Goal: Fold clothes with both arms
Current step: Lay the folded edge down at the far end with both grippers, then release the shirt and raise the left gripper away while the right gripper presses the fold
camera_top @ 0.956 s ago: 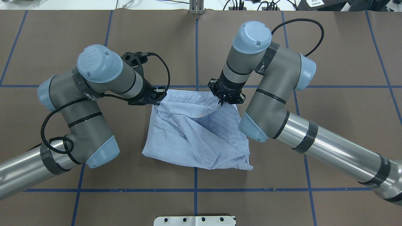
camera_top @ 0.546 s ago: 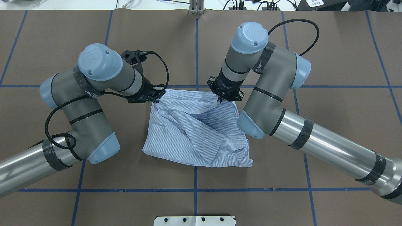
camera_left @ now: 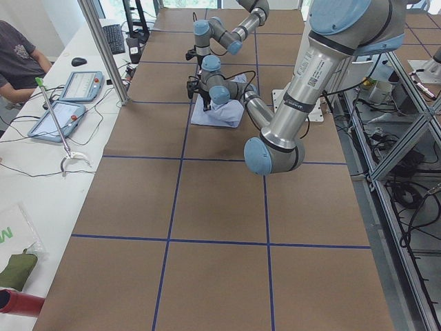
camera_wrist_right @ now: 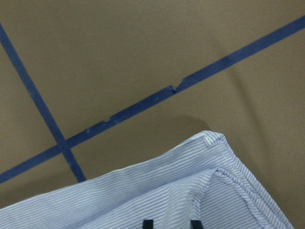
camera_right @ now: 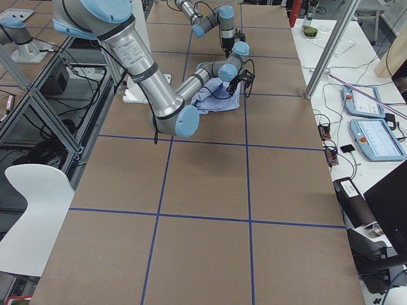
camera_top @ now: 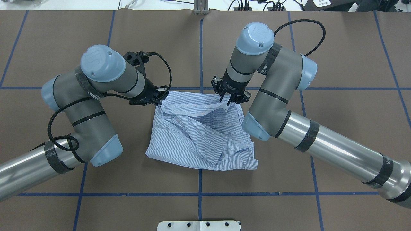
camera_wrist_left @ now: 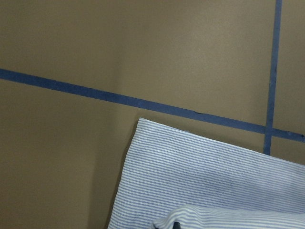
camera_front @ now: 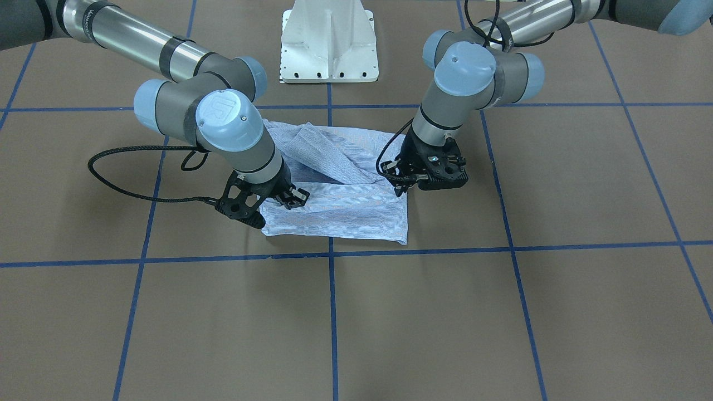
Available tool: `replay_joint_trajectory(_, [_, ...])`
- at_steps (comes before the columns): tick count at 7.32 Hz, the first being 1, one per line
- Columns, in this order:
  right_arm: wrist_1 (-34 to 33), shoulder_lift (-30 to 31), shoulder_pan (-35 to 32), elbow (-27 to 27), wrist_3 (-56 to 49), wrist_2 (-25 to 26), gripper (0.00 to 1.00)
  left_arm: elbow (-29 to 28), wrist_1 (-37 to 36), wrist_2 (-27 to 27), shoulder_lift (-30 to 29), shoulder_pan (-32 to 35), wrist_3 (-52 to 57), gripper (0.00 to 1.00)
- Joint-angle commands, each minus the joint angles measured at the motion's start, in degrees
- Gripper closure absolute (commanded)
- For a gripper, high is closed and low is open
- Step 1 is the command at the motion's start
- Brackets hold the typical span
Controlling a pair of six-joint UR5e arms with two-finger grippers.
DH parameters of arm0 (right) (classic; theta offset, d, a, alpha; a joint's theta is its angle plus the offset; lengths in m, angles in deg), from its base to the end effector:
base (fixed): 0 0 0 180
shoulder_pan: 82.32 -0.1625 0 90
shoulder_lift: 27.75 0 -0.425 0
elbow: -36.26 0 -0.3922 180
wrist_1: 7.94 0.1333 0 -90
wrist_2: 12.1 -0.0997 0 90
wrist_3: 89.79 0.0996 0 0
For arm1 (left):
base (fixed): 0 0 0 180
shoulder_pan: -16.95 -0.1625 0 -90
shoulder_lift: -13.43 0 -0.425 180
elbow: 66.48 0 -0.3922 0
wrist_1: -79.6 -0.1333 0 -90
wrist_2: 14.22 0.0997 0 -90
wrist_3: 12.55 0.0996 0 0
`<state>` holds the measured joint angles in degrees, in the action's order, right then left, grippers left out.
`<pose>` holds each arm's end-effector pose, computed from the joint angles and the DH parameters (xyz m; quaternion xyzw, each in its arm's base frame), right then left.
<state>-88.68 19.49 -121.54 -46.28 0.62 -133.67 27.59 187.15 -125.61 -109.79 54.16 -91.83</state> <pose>-0.5214 -0.5303 0.2384 -0.1162 -0.4277 0.2048 0.8727 0.4814 -0.4873 0.2523 0.0333 0.4804 -0.1167 0.8686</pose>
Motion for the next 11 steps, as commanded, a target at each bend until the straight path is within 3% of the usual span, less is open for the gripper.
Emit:
replay_joint_trajectory(1, [1.8, 0.3, -2.1, -0.2, -4.4, -2.0, 0.0, -0.7, 0.6, 0.0, 0.0, 2.1, -0.2, 0.0])
replay_joint_trajectory(3, [1.8, 0.7, -1.5, -2.3, -4.5, -1.1, 0.0, -1.1, 0.2, -0.3, 0.0, 5.0, 0.6, 0.0])
replay_joint_trajectory(5, [1.6, 0.9, 4.5, -4.1, -4.9, 5.3, 0.0, -0.6, -1.8, -4.0, 0.2, 8.0, 5.6, 0.0])
replay_joint_trajectory(6, [1.2, 1.0, 9.1, -4.1, -5.1, 11.4, 0.0, -0.5, -2.8, -4.1, 0.2, 9.0, 6.6, 0.0])
replay_joint_trajectory(8, [-0.1, 1.2, 10.8, -5.1, -5.6, 12.9, 0.0, -0.5, -2.7, -4.1, 0.6, 9.7, 7.0, 0.0])
replay_joint_trajectory(11, [-11.7, 0.8, 15.7, -17.4, -15.5, 21.2, 0.0, -0.5, -2.6, -4.1, 1.1, 9.7, 6.9, 0.0])
